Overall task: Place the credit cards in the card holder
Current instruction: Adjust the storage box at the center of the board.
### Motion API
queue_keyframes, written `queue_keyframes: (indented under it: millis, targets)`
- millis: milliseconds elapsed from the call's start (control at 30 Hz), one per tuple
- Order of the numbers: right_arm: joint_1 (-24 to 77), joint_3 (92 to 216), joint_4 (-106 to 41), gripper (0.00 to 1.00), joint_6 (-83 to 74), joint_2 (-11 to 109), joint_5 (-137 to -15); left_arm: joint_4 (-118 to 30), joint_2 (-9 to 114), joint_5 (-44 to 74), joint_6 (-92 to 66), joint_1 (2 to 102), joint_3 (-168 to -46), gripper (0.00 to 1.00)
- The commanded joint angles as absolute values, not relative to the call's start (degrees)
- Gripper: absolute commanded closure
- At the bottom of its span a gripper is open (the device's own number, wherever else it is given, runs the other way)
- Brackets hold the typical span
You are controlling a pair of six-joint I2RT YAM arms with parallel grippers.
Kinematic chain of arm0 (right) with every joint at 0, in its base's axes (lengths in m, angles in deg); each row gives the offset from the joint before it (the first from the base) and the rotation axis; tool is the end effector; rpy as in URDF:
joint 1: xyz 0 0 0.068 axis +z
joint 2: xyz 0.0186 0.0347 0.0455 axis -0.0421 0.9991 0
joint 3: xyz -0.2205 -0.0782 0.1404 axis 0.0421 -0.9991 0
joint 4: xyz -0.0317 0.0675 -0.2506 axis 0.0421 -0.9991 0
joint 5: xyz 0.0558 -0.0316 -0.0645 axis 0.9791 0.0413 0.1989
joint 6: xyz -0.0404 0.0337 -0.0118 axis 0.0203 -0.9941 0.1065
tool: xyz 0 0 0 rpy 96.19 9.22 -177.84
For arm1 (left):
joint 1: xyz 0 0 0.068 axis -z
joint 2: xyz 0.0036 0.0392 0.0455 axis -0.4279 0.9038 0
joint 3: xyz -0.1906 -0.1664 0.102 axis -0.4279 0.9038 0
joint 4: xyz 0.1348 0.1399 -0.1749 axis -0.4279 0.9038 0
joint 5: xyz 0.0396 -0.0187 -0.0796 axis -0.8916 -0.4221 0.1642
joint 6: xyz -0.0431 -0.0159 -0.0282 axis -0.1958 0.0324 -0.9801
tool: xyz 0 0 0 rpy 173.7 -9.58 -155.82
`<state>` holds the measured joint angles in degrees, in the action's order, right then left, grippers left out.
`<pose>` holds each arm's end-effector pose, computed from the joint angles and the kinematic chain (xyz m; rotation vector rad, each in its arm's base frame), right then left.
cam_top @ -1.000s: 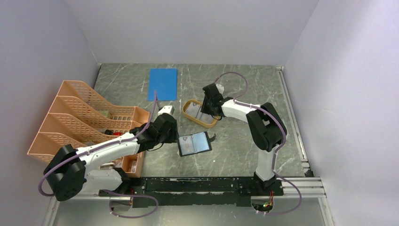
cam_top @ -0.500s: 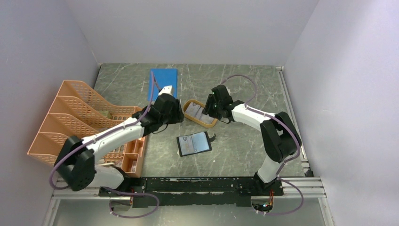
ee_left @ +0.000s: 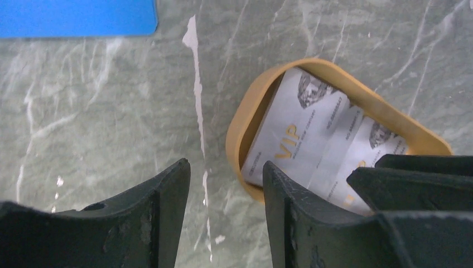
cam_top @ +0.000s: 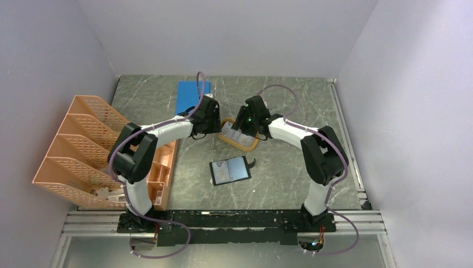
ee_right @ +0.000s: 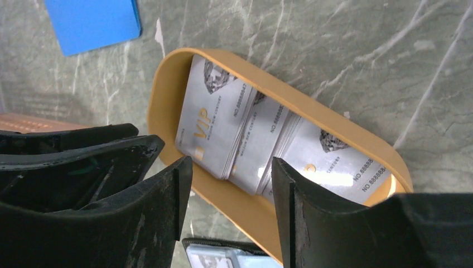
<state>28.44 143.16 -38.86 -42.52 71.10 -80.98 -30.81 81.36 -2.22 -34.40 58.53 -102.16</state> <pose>0.3314 0.1999 0.1880 0.2753 2.4560 0.6701 0.3289 -0.2087 0.1897 -0.0724 2.4230 -0.3574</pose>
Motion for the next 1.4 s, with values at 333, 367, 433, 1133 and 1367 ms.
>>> queue_keyframes:
  millis: [333,367,433,1133,1367]
  targets:
    - [27.9,144.5,-39.6,0.40,-49.1,77.2,-79.3,-34.1,85.4,5.5,-31.8,57.1,-104.9,0.50]
    - [28.0,144.9,-39.8,0.40,-49.4,77.7,-79.2,-34.2,85.3,5.9,-31.9,57.1,-104.7,0.51]
    - [28.0,145.8,-40.8,0.40,-49.6,79.1,-79.2,-34.6,85.2,6.0,-32.1,57.0,-104.0,0.52]
    - [28.4,149.4,-40.3,0.46,-46.1,81.4,-77.2,-36.5,84.1,9.5,-34.0,57.1,-100.3,0.70]
    - [28.4,153.9,-48.8,0.47,-43.9,84.7,-85.1,-36.3,83.9,9.0,-35.0,57.1,-99.6,0.77]
